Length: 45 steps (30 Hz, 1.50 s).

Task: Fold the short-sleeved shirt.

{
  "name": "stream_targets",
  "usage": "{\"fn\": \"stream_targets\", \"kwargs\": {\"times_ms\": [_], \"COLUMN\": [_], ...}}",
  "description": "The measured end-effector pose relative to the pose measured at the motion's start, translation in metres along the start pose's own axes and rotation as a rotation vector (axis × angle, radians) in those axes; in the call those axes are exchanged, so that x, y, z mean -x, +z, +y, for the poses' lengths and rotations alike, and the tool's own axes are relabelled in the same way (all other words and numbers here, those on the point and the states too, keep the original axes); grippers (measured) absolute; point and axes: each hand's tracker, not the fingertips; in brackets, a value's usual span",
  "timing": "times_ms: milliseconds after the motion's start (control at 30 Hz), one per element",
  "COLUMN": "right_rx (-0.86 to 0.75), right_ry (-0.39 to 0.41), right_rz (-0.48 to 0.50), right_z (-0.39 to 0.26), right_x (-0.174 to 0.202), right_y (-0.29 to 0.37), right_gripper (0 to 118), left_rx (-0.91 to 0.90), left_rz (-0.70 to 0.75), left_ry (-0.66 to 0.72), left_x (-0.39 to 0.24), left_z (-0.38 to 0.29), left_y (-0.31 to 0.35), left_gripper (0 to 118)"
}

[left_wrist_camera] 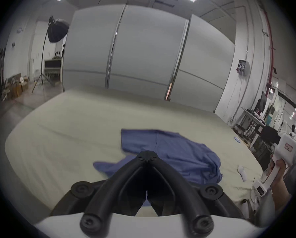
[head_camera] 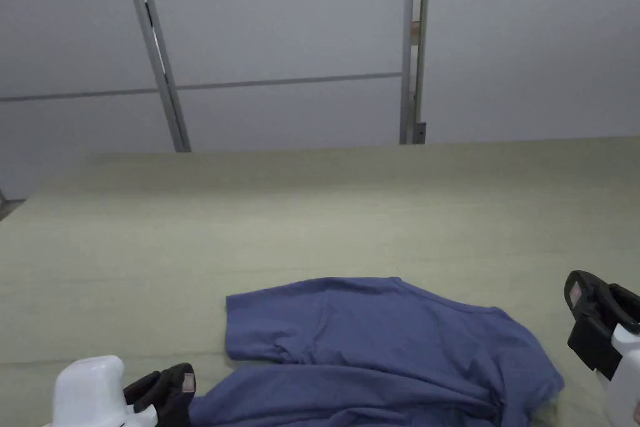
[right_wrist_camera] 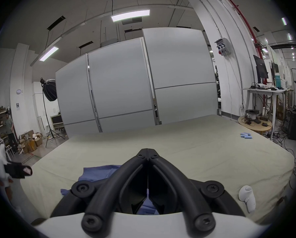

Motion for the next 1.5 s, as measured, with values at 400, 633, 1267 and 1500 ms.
{"fn": "stream_targets", "kwargs": {"times_ms": [400,633,1267,1500], "right_rx": [0.063,0.126,1.032,0.715], "right_ry": [0.02,0.008,0.071,-0.045], "right_rz": [-0.019,-0.045,-0.122,0.013], "right_z": [-0.003,-0.02,-0.178,-0.145], "right_x": [-0.005,-0.023,-0.095,-0.082], "right_y": [0.004,-0.016,-0.238,-0.189], "right_gripper": [3,3,89,11], "left_rx": [0.645,0.709,0.635,0.592], "left_rz": [0.142,0.181,0.1,0.055], "left_ry": [0.058,0.082,0.091,0.119], "left_x": [-0.011,-0.019,-0.037,-0.038], "left_z": [-0.078,-0.106,-0.09,-0.078], "left_y": [-0.137,-0.164,-0.103,-0.095], "left_gripper": [102,86,5,5]}}
